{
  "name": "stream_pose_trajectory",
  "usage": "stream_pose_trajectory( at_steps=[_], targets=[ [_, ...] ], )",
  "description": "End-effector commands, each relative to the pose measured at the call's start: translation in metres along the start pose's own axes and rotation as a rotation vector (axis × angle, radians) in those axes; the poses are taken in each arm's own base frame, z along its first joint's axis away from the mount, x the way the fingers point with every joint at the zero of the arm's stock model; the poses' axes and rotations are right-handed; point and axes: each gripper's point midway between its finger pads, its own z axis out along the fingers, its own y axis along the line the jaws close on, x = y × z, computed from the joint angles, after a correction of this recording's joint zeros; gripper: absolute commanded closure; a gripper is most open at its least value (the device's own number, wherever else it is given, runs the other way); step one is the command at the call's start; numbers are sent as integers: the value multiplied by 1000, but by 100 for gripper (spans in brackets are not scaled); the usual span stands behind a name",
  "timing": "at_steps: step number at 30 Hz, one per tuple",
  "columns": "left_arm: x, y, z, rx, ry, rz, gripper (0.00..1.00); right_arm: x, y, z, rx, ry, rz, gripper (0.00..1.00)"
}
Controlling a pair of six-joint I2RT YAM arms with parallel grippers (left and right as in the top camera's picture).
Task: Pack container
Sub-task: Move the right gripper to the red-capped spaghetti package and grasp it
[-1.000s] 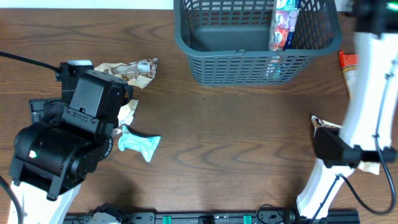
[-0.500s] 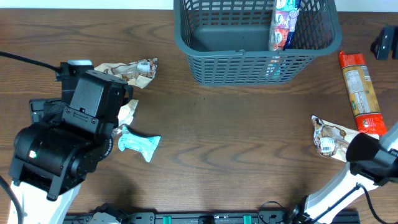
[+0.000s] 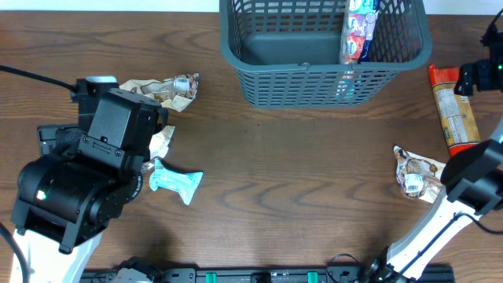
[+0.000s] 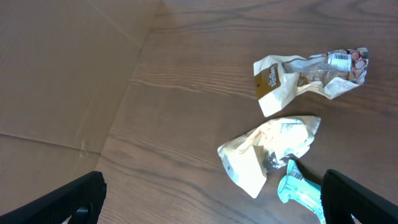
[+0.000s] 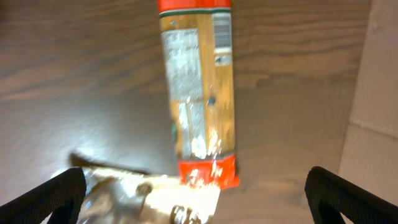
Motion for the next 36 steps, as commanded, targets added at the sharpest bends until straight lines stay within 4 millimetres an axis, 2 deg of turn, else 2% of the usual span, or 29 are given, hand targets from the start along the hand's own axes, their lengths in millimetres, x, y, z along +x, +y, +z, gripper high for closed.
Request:
stream_pose_trajectory(
  at_steps=[1,8,13,17,26,36],
  targets=[
    [1,2,1,-10,5,-6,1,6,-9,25,7,49,-40,1],
    [5,4,1,-15,22,-16,1,6,-3,70,-92,64,-40,1],
    [8,5,0,-19,31,-33,1,17,-3,109,-145,112,-3,1],
    [8,5,0,-19,31,-33,1,22,-1,129,-160,141,18,1],
    [8,4,1,-18,34,-74,1,23,2,144,-173,150,38,1],
    [8,4,1,-18,34,-80,1,45,10,169,-206,205,65,1]
  ],
)
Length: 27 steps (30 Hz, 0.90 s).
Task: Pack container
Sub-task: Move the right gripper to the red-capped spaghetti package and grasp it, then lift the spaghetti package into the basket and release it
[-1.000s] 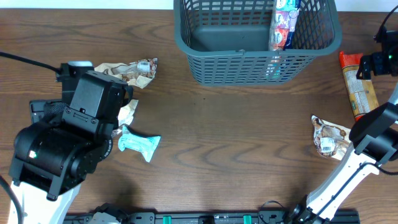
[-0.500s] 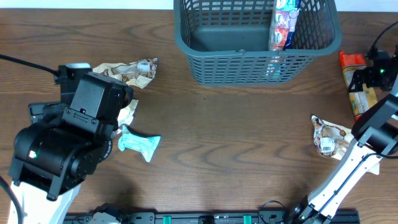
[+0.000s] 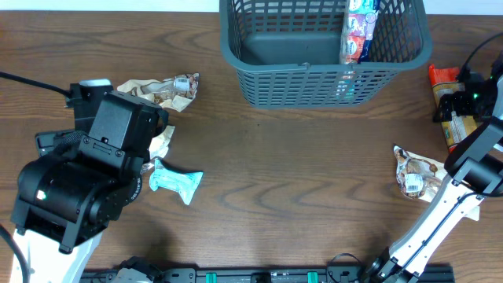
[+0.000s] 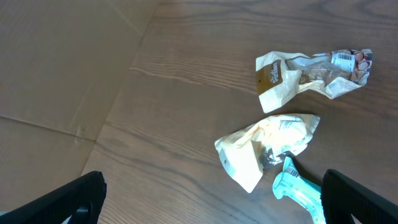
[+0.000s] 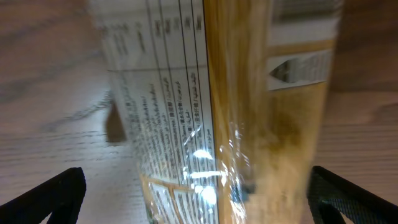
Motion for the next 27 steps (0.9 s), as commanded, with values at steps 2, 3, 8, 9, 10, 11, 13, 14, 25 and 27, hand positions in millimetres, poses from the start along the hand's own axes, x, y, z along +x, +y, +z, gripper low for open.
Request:
stream_pose_trajectory(
  at_steps=[2,3,8,9,10,11,13,14,25,27],
  targets=[
    [1,1,1,-8,7,-20,1,9,2,16,-32,25,31,1],
    [1,1,1,-8,7,-20,1,10,3,18,-34,31,33,1],
    [1,1,1,-8,7,-19,1,13,4,24,-39,40,43,2],
    [1,1,1,-8,7,-19,1,13,4,24,-39,39,44,2],
    [1,1,1,-8,7,-19,1,13,4,24,-39,39,50,2],
    [1,1,1,-8,7,-19,1,12,4,24,-37,37,55,4],
    [1,1,1,-9,7,-19,1,11,4,24,-35,33,73,21],
    [1,1,1,-8,7,-19,1,11,3,24,-33,31,86,44],
    [1,1,1,-9,7,-19,1,-4,-7,5,3,-33,300,99],
    [1,1,1,-8,7,-19,1,-15,-14,-15,23,-89,355,99]
  ],
)
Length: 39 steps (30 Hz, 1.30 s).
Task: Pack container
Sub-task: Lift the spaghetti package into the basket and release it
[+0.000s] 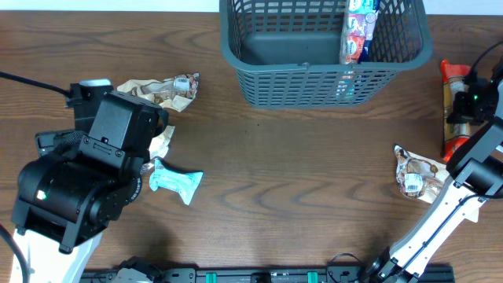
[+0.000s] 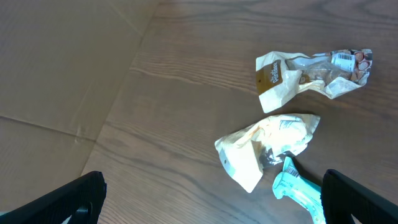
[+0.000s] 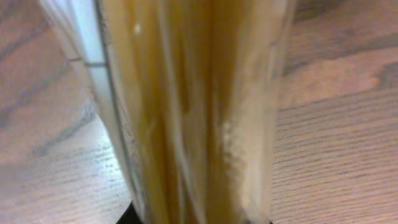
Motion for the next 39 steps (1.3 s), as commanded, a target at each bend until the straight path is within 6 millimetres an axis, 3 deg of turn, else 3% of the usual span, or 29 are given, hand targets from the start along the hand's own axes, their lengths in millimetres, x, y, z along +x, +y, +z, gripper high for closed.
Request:
stream_pose_trajectory(
  at_steps=[1,3,5,10,12,14,16,20,22,25,31,39],
  targets=[
    [0,1,1,-8,6,-20,1,-26,-6,-29,11,-108,148,99],
    [1,1,1,-8,7,-19,1,-40,-4,-61,-10,-191,167,99],
    [0,1,1,-8,6,-20,1,-55,-1,-109,-29,-304,171,99],
    [0,1,1,-8,6,-20,1,-63,5,-256,13,-620,205,99],
    [0,1,1,-8,6,-20,1,-54,15,-324,22,-777,207,99],
    [0,1,1,-8,6,-20,1,-41,28,-379,22,-906,208,99],
    [0,1,1,-8,6,-20,1,-23,54,-436,-22,-1049,180,99],
    [0,1,1,-8,7,-20,1,2,114,-496,-189,-1191,109,99],
    [0,1,1,-8,7,-20,1,9,147,-509,-262,-1208,84,99],
    [0,1,1,-8,6,-20,1,10,184,-507,-307,-1186,57,99],
    [1,2,1,-9,8,-18,1,-9,200,-460,-86,-1082,134,99],
    [1,2,1,-9,9,-17,1,-47,265,-388,-145,-924,-51,99]
  ],
)
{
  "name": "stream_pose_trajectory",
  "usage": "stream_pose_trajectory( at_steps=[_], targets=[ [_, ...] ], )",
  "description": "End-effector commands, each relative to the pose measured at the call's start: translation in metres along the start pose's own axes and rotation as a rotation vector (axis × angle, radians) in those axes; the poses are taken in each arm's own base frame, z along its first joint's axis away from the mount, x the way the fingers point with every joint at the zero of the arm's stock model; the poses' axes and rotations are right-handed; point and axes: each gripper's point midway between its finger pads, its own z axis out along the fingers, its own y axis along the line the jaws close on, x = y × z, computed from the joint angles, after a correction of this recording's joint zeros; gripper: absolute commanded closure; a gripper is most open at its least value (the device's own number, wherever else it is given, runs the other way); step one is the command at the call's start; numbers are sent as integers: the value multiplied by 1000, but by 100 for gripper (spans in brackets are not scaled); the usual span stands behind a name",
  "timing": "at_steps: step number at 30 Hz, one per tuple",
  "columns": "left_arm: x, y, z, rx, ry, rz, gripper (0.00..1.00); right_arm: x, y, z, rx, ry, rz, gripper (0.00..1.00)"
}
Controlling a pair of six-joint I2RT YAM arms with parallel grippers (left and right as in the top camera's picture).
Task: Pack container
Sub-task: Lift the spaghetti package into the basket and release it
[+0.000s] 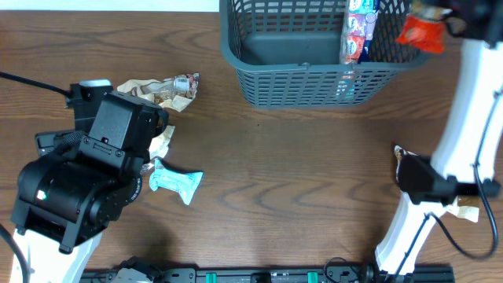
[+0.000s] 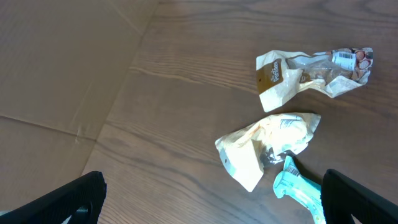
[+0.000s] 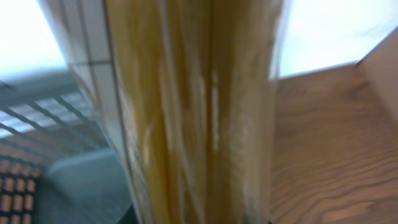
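The grey basket [image 1: 322, 75] stands at the table's far middle with a colourful packet [image 1: 358, 27] upright inside. My right gripper [image 1: 470, 16] is shut on a long spaghetti packet [image 3: 193, 112], whose red end [image 1: 419, 33] hangs over the basket's right rim. The packet fills the right wrist view and hides the fingers; basket mesh [image 3: 43, 124] shows behind it. My left gripper [image 2: 211, 208] is open and holds nothing, above the table at the left, near a teal packet [image 2: 297, 190], a cream packet [image 2: 264, 149] and a crumpled brown-and-white wrapper [image 2: 308, 74].
The left arm's black body [image 1: 86, 185] covers the left side of the table. The right arm's base [image 1: 424, 179] stands at the right front and hides most of a crumpled wrapper [image 1: 399, 155]. Cardboard [image 2: 56, 68] lies beyond the table's left edge.
My right gripper, then low at the table's right edge with the spaghetti packet in it, is now raised at the basket's right rim, still holding the packet. The left arm has not moved.
My right gripper was open above the spaghetti packet lying at the table's right edge. Then it was down close around it, then shut on it with the packet turned. Now the packet is held up at the basket. The left gripper stayed open over its packets.
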Motion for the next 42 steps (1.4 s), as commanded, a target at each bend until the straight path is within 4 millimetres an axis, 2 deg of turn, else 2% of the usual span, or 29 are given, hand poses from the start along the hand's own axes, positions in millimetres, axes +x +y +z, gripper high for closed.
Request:
stream_pose_trajectory(
  at_steps=[1,4,10,13,20,36,38,41,42],
  targets=[
    [0,1,1,-9,6,-20,1,-11,26,-11,-56,-58,-40,99],
    [2,2,1,-11,11,-14,1,-1,44,11,-80,-25,-63,99],
    [4,3,1,-14,19,-7,1,5,67,25,-107,-17,-98,99],
    [4,3,1,-14,19,-7,1,7,65,26,-97,-7,-101,99],
    [4,3,1,-14,19,-7,1,20,41,35,22,42,-104,99],
    [4,3,1,-14,19,-7,1,61,44,88,33,185,-153,96],
    [4,3,1,-14,19,-7,1,63,43,91,35,192,-154,84],
    [4,3,1,-14,19,-7,1,63,43,92,36,193,-153,72],
    [4,3,1,-14,19,-7,1,63,43,92,35,192,-153,62]
  ],
)
